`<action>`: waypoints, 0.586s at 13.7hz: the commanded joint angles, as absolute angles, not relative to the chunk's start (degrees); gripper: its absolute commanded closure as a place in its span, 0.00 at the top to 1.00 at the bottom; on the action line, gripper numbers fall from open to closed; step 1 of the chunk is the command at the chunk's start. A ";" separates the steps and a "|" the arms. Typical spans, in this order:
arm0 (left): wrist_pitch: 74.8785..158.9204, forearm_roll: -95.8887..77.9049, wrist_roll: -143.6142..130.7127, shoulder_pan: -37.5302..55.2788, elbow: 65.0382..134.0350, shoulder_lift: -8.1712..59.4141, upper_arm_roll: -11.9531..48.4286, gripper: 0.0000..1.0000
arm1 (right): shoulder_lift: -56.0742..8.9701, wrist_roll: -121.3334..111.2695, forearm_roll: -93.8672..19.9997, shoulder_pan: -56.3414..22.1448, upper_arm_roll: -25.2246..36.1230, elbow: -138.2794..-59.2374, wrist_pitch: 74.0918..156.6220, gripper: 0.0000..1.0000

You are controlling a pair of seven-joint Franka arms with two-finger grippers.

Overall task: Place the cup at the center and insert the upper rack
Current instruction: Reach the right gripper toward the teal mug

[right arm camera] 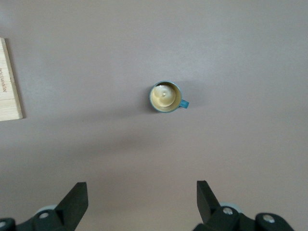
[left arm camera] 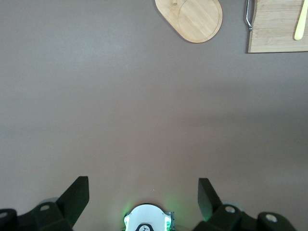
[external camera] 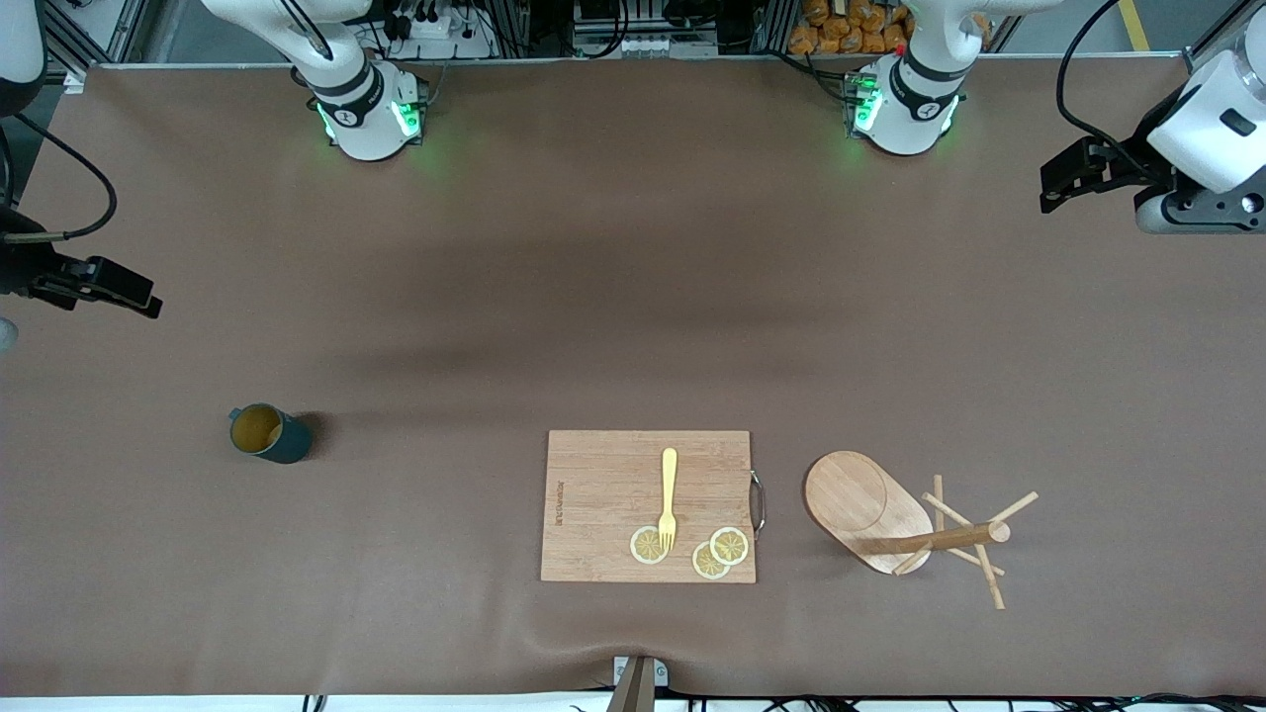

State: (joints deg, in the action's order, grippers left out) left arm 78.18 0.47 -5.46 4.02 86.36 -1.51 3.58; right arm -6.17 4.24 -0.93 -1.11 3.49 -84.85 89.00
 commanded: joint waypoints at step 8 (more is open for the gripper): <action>79.10 0.70 -5.45 4.04 86.57 -1.14 5.88 1.00 | -8.86 4.31 -3.96 -0.97 3.87 -84.37 89.54 1.00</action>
